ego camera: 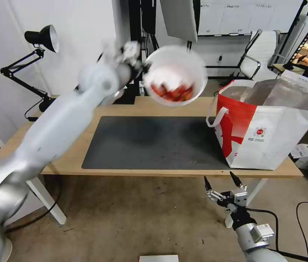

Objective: Pick up the trash from the table and place it into the takeout bag.

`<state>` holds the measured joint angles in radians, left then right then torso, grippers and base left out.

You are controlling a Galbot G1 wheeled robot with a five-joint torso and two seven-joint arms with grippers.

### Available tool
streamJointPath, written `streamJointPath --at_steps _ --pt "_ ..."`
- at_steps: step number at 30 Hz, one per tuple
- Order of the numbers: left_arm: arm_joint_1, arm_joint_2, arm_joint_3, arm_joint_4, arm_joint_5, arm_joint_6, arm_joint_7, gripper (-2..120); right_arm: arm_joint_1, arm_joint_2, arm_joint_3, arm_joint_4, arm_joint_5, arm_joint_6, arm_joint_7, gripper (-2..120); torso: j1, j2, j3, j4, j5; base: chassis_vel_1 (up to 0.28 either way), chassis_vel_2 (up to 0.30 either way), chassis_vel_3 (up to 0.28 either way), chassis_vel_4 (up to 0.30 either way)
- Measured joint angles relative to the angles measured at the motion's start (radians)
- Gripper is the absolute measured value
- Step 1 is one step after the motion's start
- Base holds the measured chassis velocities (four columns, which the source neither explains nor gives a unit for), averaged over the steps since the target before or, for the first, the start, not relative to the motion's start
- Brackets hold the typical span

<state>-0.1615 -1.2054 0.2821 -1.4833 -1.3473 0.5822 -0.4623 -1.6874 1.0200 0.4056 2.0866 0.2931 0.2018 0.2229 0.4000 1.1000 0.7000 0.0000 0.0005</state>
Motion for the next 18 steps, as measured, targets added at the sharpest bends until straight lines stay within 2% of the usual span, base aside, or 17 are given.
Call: streamJointPath --at_steps 3,5,6,7,8,11,13,18 --pt "-0.062 -0.144 0.026 0.111 0.013 0.002 -0.012 0 0.000 0.000 0.000 0.000 0.000 0.000 0.000 100 0.000 0.000 0.000 -0.0001 0.0000 0.000 0.000 0.000 0.000" --pt "-0.067 -0.168 0.029 0.130 0.020 0.002 -0.013 0 0.000 0.000 0.000 0.000 0.000 0.000 0.000 100 0.000 0.000 0.000 -0.0001 0.0000 0.000 0.000 0.000 0.000" --pt "-0.075 -0.200 0.031 0.157 0.029 0.002 -0.013 0 0.000 0.000 0.000 0.000 0.000 0.000 0.000 100 0.000 0.000 0.000 -0.0002 0.0000 0.000 0.000 0.000 0.000" --pt "-0.090 -0.272 0.032 0.212 0.053 0.002 -0.015 0 0.000 0.000 0.000 0.000 0.000 0.000 0.000 100 0.000 0.000 0.000 -0.0001 0.0000 0.000 0.000 0.000 0.000" --pt "-0.090 -0.272 0.032 0.212 0.053 0.002 -0.015 0 0.000 0.000 0.000 0.000 0.000 0.000 0.000 100 0.000 0.000 0.000 -0.0001 0.0000 0.000 0.000 0.000 0.000" --pt "-0.113 -0.378 0.033 0.300 0.084 -0.001 -0.009 0 0.000 0.000 0.000 0.000 0.000 0.000 0.000 100 0.000 0.000 0.000 -0.0006 0.0001 0.000 0.000 0.000 0.000" --pt "-0.118 -0.393 0.035 0.319 0.087 -0.005 -0.007 0 0.000 0.000 0.000 0.000 0.000 0.000 0.000 100 0.000 0.000 0.000 -0.0008 0.0001 0.000 0.000 0.000 0.000" --pt "-0.127 -0.402 0.091 0.362 0.118 -0.040 0.016 0 0.000 0.000 0.000 0.000 0.000 0.000 0.000 100 0.000 0.000 0.000 0.0006 -0.0005 0.000 0.000 0.000 0.000"
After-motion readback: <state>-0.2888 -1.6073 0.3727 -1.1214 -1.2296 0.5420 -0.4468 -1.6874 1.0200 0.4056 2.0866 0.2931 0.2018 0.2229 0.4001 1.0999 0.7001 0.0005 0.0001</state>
